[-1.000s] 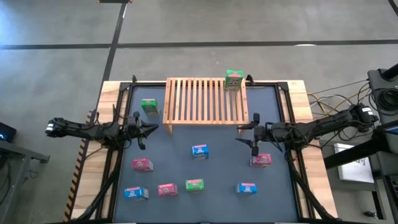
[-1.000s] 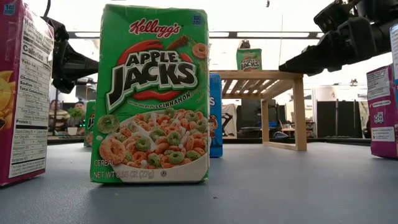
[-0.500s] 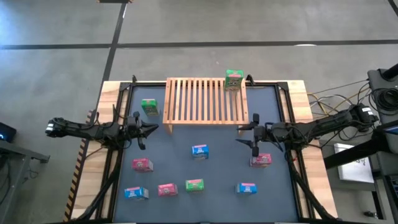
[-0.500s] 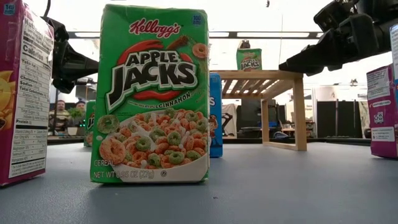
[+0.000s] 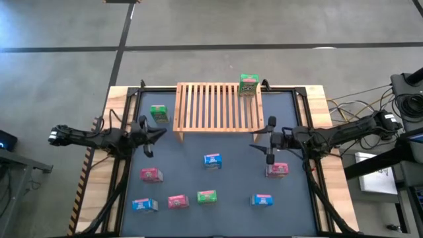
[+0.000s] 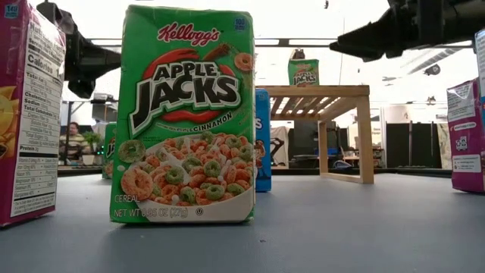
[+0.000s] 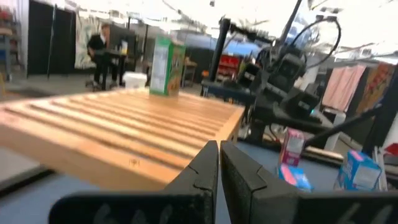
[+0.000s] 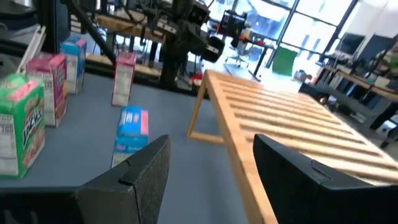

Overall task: Stack cereal on shelf
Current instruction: Put the top green cereal box on the shelf aligned with the other green cereal box

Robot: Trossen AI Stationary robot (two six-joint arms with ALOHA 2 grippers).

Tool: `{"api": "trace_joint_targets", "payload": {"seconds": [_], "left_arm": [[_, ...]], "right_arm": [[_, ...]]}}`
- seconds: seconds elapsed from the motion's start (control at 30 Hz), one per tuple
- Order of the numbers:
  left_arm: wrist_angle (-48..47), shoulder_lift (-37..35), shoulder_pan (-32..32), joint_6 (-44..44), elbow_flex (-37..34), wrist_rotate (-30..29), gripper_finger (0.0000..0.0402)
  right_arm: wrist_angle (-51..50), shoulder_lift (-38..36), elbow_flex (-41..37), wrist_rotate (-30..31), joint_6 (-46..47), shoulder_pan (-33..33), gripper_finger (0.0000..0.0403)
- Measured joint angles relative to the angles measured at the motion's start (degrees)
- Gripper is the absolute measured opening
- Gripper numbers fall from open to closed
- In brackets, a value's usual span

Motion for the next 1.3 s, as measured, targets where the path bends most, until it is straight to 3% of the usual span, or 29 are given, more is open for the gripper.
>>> {"api": "trace_joint_targets", "payload": {"seconds": [0.5, 0.97, 1.3], "left_arm": [[1.94, 0.00, 0.00, 1.03, 0.01, -0.02, 0.0001], [2.29, 0.00, 0.00, 1.01, 0.02, -0.17, 0.0001], [2.74, 0.00, 0.02, 7.82, 0.02, -3.39, 0.0001]], "right_arm": [[0.06, 5.32, 1.08, 0.44, 5.94, 0.00, 0.0219], [0.53, 9.62, 1.06, 0.44, 5.38, 0.00, 0.0219], [0.47, 9.68, 1.03, 0.46, 2.92, 0.00, 0.0219]]}}
